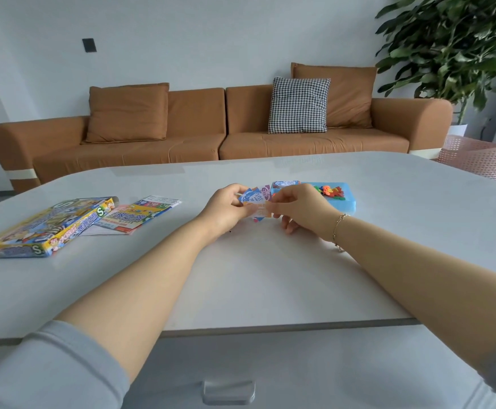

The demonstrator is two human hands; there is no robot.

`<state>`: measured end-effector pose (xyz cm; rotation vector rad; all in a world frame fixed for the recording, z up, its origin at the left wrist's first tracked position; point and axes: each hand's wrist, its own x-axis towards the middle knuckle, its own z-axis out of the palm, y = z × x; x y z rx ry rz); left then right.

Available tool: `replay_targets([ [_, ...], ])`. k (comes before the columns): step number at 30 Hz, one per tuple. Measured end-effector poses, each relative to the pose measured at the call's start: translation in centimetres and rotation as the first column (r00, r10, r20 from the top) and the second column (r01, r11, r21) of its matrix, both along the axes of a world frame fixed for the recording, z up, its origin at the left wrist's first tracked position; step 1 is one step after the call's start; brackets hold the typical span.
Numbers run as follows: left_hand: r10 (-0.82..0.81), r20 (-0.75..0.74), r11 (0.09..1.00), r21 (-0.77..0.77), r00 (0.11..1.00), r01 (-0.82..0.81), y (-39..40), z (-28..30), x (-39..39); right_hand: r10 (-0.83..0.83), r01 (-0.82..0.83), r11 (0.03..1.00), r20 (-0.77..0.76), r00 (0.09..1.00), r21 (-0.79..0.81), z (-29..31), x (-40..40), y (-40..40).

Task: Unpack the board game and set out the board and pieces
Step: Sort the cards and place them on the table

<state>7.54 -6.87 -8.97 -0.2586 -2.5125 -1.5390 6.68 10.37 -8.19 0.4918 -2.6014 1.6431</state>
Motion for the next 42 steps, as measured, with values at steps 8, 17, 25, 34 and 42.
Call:
replay_targets([
  [8, -0.018, -0.174, 0.981, -0.192, 0.985, -0.016, 0.0, -0.3, 0.0, 0.010, 0.092, 0.960, -0.360, 0.933, 0.266, -0.1, 0.0, 0.0],
  [17, 0.037, -0.119, 0.888, -0.452, 0.992, -0.088, 0.2, -0.4, -0.4, 0.052, 0.163, 0.936, -0.579, 0.813, 0.313, 0.3, -0.1, 0.2],
  [25, 0.027, -0.118, 0.939, -0.339, 0.993, -0.066, -0.3, -0.8, -0.6, 0.049, 0.208, 0.885, -0.529, 0.847, 0.416, -0.2, -0.7, -0.1],
  [34, -0.035, -0.275, 0.903, -0.421, 0.961, -0.087, -0.2, -0.9, -0.4, -0.007, 0.256, 0.785, -0.405, 0.914, 0.564, -0.6, -0.6, 0.1],
  [42, -0.058, -0.257, 0.861, -0.502, 0.965, -0.082, 0.1, -0.7, 0.0, -0.023, 0.166, 0.853, -0.282, 0.959, 0.494, -0.4, -0.2, -0.6],
])
